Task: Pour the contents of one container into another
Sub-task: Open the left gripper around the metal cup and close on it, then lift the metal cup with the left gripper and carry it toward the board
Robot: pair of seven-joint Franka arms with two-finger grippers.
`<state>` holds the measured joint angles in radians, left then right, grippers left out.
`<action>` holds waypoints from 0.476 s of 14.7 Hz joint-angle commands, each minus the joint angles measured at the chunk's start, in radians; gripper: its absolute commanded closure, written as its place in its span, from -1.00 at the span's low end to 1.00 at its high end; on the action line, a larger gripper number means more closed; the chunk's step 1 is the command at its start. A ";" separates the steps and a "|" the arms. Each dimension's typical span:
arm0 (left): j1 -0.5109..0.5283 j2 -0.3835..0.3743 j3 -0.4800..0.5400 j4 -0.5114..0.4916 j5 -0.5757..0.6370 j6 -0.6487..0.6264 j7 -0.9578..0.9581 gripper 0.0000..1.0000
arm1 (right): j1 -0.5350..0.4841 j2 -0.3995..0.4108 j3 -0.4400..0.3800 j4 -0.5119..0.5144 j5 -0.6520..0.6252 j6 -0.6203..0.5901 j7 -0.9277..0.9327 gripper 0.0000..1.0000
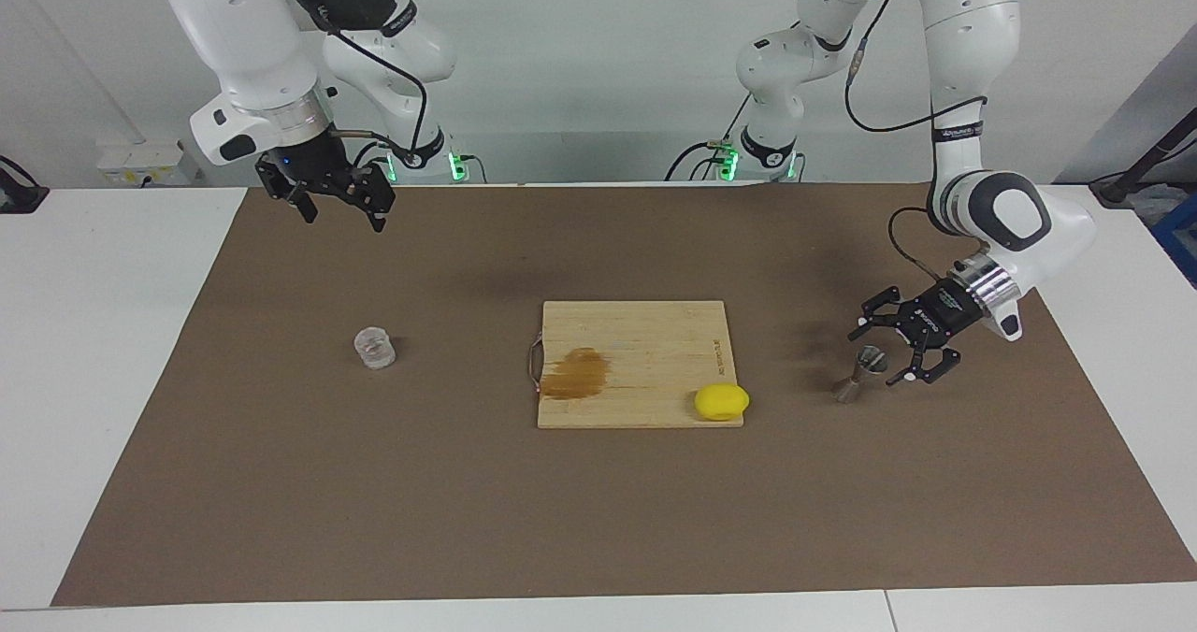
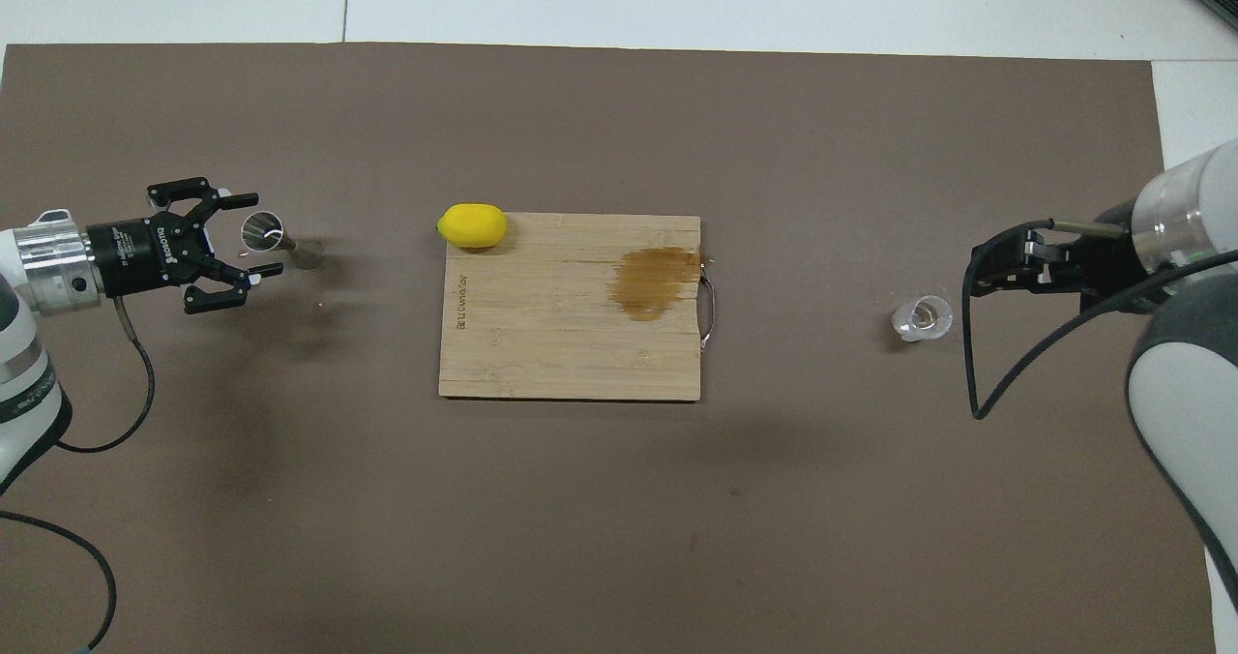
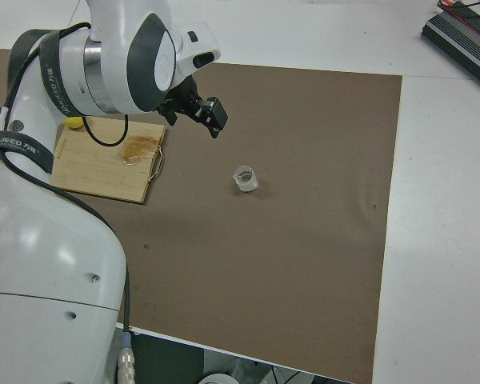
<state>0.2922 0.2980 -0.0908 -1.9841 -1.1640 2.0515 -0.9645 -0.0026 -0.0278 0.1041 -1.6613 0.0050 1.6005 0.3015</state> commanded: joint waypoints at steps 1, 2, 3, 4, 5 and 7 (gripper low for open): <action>-0.018 -0.016 0.010 -0.032 -0.031 0.032 0.018 -0.75 | -0.013 -0.021 0.002 -0.021 0.023 0.003 -0.024 -1.00; -0.018 -0.016 0.010 -0.035 -0.032 0.033 0.018 -0.67 | -0.013 -0.021 0.002 -0.021 0.023 0.003 -0.024 -1.00; -0.016 -0.017 0.010 -0.038 -0.032 0.035 0.018 -0.56 | -0.013 -0.021 0.002 -0.021 0.023 0.003 -0.024 -1.00; -0.016 -0.017 0.010 -0.038 -0.032 0.035 0.018 -0.31 | -0.013 -0.021 0.002 -0.021 0.023 0.003 -0.024 -1.00; -0.016 -0.017 0.010 -0.038 -0.032 0.032 0.016 0.17 | -0.013 -0.021 0.002 -0.021 0.023 0.003 -0.024 -1.00; -0.015 -0.019 0.011 -0.036 -0.032 0.025 0.013 1.00 | -0.013 -0.021 0.002 -0.021 0.023 0.001 -0.025 -1.00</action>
<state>0.2921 0.2983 -0.0907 -1.9943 -1.1701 2.0610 -0.9642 -0.0026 -0.0278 0.1041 -1.6613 0.0050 1.6005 0.3016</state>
